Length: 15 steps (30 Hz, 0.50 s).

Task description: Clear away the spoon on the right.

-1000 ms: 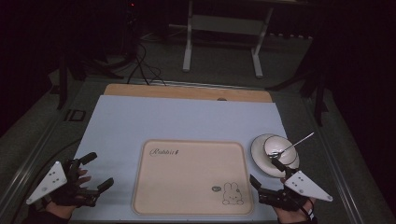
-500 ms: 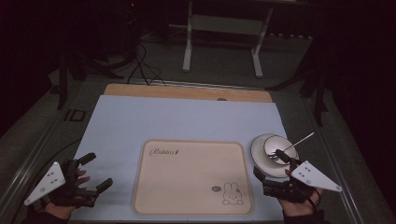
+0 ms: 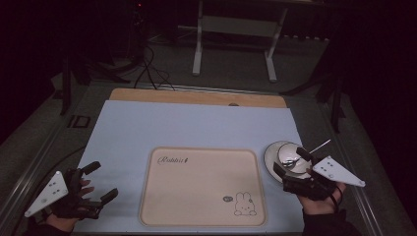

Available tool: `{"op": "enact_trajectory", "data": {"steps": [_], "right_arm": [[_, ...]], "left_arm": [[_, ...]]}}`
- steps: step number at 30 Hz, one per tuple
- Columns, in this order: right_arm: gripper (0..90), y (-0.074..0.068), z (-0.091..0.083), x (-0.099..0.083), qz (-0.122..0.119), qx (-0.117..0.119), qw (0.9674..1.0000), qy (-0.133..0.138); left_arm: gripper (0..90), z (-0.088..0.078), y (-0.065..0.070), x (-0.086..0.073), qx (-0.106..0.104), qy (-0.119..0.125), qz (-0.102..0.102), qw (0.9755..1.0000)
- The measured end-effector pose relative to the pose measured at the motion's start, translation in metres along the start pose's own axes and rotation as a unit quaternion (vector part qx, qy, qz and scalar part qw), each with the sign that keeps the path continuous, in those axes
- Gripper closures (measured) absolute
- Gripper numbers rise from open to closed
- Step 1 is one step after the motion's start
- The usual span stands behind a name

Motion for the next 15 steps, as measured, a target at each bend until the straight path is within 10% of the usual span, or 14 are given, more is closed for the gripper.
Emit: {"op": "enact_trajectory", "data": {"steps": [15], "right_arm": [[9.2,0.045,0.006,0.016,0.009,-0.061,0.9981,-0.001]], "left_arm": [[0.0,-0.001,0.001,0.0,-0.001,-0.003,0.001,1.0]]}}
Point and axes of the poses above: each handheld gripper's, and its own axes: z roughly forward along the jaws, x roughly out of its top, y roughly to its right, the point moved 3 cm from there along z, roughly forward along the jaws, and after that the axes turned 14 degrees about z, right-handed, at the moved point
